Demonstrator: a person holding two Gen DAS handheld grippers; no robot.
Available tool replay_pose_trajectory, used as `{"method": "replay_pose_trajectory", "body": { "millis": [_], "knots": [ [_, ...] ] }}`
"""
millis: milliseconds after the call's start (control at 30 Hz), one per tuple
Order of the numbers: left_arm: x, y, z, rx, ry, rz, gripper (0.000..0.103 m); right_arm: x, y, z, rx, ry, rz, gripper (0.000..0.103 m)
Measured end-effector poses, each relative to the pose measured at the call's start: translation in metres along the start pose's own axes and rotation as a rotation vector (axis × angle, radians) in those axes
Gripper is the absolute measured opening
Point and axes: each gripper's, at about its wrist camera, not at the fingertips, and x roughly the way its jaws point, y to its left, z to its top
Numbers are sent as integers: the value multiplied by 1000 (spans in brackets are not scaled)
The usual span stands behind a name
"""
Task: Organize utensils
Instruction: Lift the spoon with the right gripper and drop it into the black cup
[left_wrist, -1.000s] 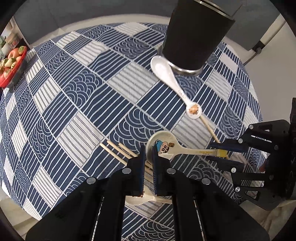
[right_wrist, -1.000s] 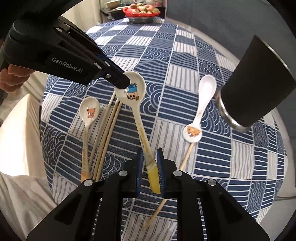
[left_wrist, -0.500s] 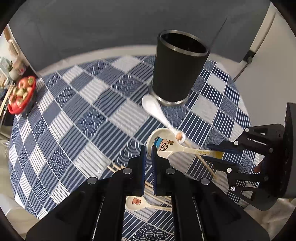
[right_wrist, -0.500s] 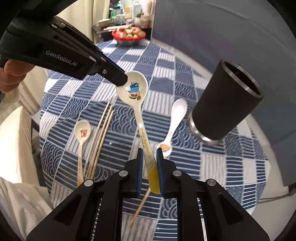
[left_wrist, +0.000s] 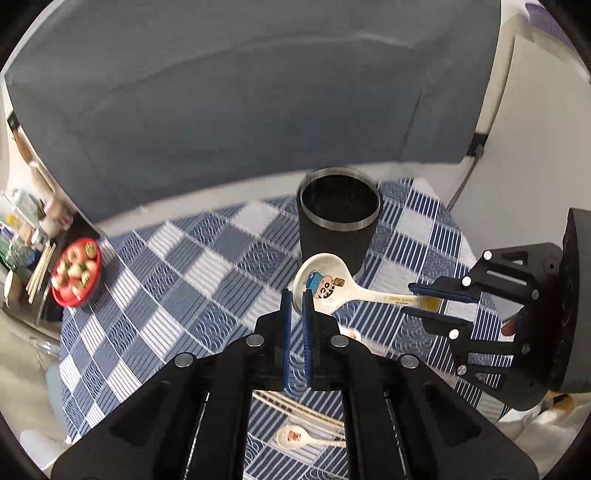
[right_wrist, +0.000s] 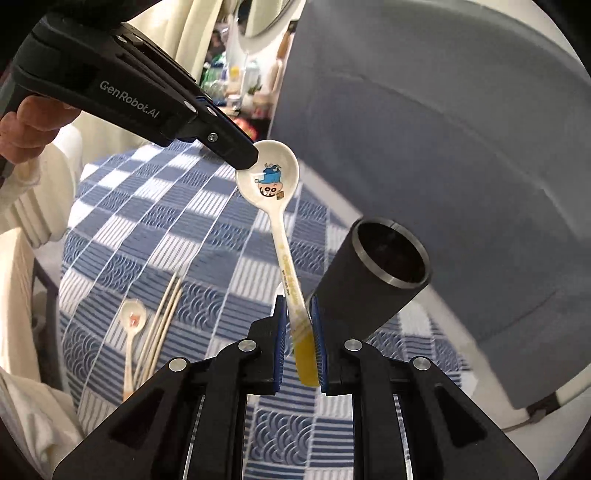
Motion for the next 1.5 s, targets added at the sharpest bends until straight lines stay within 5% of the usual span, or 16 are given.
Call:
{"method": "replay_pose_trajectory", "body": {
  "millis": [567,1500],
  "knots": [
    [-25,-7,91,91,-164,-14,6,2,-64,48,79,-122,-37,10],
    [75,-8,126,130,-20,-76,6,95,-107,36,214,-99,86,1]
  ]
}}
